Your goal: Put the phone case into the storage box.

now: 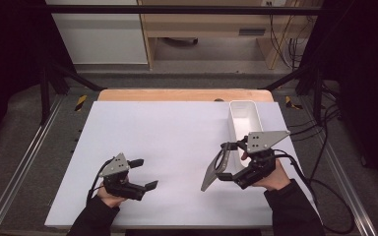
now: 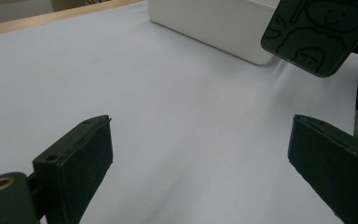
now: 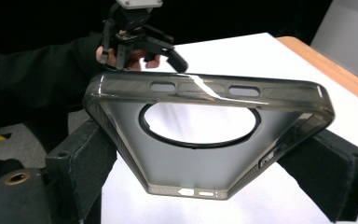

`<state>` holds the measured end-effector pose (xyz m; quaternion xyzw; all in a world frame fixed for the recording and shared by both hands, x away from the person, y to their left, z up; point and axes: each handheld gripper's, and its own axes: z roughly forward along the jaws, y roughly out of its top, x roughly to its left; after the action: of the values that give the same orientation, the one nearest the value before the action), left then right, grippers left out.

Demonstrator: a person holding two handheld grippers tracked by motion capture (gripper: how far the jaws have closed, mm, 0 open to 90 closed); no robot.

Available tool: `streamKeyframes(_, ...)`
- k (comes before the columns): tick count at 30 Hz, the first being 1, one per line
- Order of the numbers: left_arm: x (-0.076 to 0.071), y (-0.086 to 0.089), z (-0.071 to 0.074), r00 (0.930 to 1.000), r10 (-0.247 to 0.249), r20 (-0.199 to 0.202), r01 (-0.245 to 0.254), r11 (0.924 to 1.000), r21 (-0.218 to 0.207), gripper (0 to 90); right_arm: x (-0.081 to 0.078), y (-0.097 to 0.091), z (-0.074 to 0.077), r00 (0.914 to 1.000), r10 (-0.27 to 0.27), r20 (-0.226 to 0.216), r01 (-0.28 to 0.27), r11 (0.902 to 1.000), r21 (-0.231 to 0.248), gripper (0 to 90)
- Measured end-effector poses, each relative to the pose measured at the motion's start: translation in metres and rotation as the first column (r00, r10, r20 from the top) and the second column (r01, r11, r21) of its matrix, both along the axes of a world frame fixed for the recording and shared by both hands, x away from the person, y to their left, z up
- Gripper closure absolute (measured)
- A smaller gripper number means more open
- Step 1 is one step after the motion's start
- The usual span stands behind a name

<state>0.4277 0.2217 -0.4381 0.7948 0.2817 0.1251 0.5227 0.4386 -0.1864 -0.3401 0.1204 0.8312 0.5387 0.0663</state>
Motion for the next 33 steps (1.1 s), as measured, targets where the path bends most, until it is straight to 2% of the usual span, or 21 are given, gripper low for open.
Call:
streamKeyframes(7,-0.003,0.021,-0.006,0.9974,0.072,-0.004,-0.072,0.9964,-0.045,5.8,0.002,-0.004,0.004,0.999,-0.045,0.001,0.045,0.9988,0.017,12.8)
streamKeyframes(16,-0.004,0.034,-0.012,0.9873,0.159,-0.002,-0.159,0.9862,-0.048,5.2,0.004,-0.01,0.01,0.9929,-0.119,0.004,0.119,0.9923,0.036,12.8)
streamKeyframes(18,-0.004,0.036,-0.013,0.9858,0.168,-0.003,-0.168,0.9845,-0.052,5.2,0.005,-0.012,0.012,0.9901,-0.14,0.005,0.14,0.9893,0.042,12.8)
streamKeyframes(21,-0.004,0.037,-0.015,0.9845,0.175,-0.001,-0.175,0.9839,-0.035,5.2,0.006,-0.014,0.017,0.9858,-0.168,0.008,0.167,0.9846,0.05,12.8)
streamKeyframes(27,-0.003,0.037,-0.017,0.984,0.178,0.002,-0.178,0.9838,-0.023,5.2,0.01,-0.016,0.026,0.9711,-0.238,0.014,0.237,0.9697,0.058,12.7)
streamKeyframes(33,-0.003,0.038,-0.018,0.9837,0.18,0.0,-0.18,0.9834,-0.025,5.2,0.015,-0.018,0.035,0.9591,-0.283,0.014,0.281,0.9573,0.067,12.7)
